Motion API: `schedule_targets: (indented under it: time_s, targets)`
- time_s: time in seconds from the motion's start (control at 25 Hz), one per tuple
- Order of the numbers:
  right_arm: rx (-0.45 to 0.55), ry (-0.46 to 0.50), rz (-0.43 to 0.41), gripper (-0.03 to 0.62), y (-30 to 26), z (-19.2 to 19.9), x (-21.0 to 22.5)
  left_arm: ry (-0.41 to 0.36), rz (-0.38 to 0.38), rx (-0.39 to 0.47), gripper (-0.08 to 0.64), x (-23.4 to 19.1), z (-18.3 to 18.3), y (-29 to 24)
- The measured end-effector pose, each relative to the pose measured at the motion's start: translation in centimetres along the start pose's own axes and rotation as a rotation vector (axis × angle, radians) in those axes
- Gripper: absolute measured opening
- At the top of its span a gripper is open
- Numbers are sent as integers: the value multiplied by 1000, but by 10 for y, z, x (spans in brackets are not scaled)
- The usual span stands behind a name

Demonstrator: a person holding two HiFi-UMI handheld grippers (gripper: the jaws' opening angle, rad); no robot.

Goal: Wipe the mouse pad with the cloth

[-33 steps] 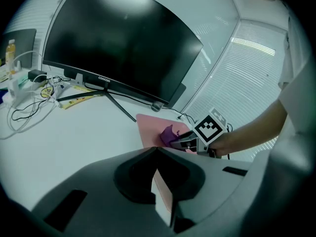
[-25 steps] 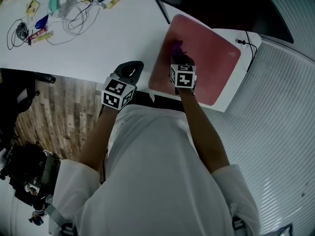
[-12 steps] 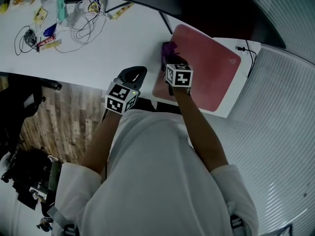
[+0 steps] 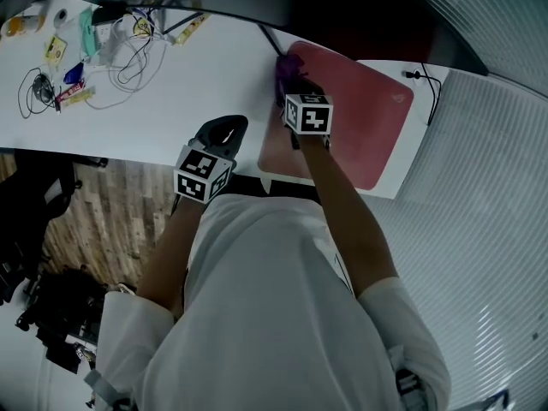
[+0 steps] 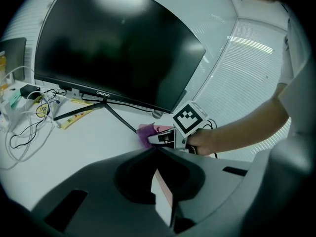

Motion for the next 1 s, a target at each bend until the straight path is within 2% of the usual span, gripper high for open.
schedule_targets:
  time_s: [1.0]
  targets:
    - [-3,8,53,132,48,36,118,-39,75,-55,17,87,6,-80]
Point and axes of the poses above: the fingertips, and each gripper's own axes: y backward along the fingers, x to its right, z out of its underside, the point moved 6 cm from there along y, backward along the fingers, and after that the axes turned 6 degrees about x, right-handed, at the moved point
